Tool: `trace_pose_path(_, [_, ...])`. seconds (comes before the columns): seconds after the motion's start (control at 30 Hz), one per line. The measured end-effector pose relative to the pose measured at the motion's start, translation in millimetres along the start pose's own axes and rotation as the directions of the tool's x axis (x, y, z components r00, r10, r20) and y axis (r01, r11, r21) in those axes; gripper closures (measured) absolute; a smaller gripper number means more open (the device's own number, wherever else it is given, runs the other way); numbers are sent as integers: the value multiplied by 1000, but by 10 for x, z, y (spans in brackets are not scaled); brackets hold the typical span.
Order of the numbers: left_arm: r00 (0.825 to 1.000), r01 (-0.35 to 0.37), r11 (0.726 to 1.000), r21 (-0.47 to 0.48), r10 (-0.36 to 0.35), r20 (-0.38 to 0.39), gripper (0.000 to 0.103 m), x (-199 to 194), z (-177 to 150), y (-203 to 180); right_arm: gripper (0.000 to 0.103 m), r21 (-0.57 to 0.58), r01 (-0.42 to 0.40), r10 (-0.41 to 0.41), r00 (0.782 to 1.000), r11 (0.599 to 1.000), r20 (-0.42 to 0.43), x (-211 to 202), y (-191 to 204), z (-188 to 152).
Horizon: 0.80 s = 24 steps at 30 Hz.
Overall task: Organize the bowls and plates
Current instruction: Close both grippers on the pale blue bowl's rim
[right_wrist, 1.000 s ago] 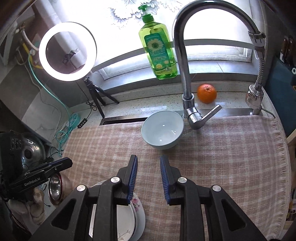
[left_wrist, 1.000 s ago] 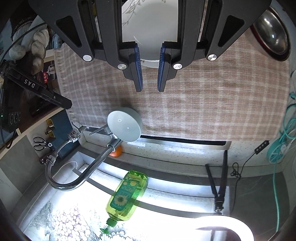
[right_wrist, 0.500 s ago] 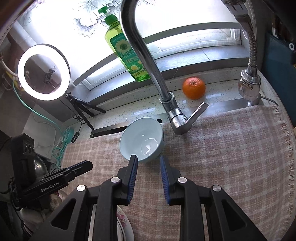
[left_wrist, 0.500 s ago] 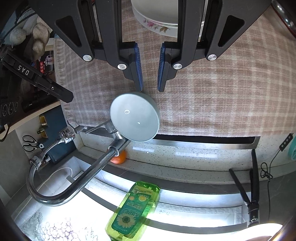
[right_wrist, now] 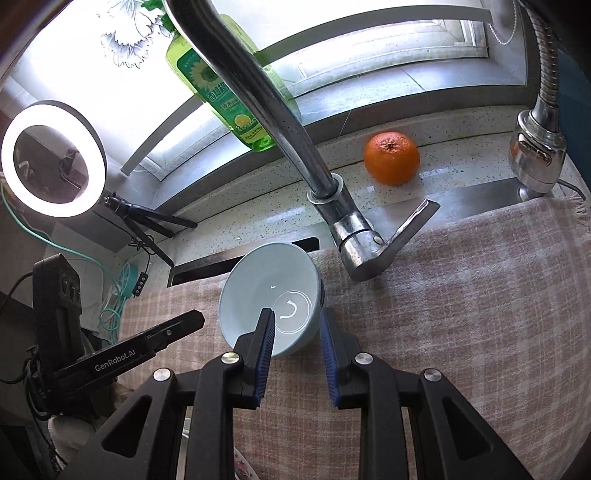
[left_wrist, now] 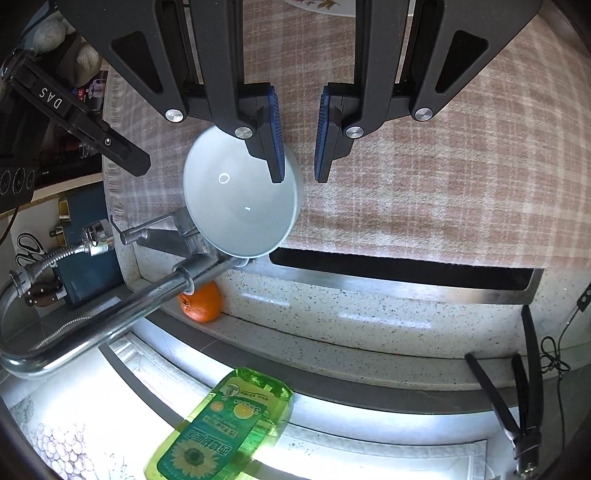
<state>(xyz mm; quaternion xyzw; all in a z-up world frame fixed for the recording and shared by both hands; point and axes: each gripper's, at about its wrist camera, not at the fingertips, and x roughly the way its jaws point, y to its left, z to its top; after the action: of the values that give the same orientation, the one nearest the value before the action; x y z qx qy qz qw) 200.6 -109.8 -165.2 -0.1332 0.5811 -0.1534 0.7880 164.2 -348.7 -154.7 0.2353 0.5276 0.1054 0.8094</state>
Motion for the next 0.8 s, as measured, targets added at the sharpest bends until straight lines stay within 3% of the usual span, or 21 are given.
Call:
trace_pose_path(0.33, [999,-28,999,22,29,-23,88,171,184,22,80,72,-9,12,999,997,-41,255,-155,103])
trace_pose_path(0.8, [999,-31,999,43,32,-38,88,311,231,-21,81,81,14,-9,998,997,-61,412,-174,146])
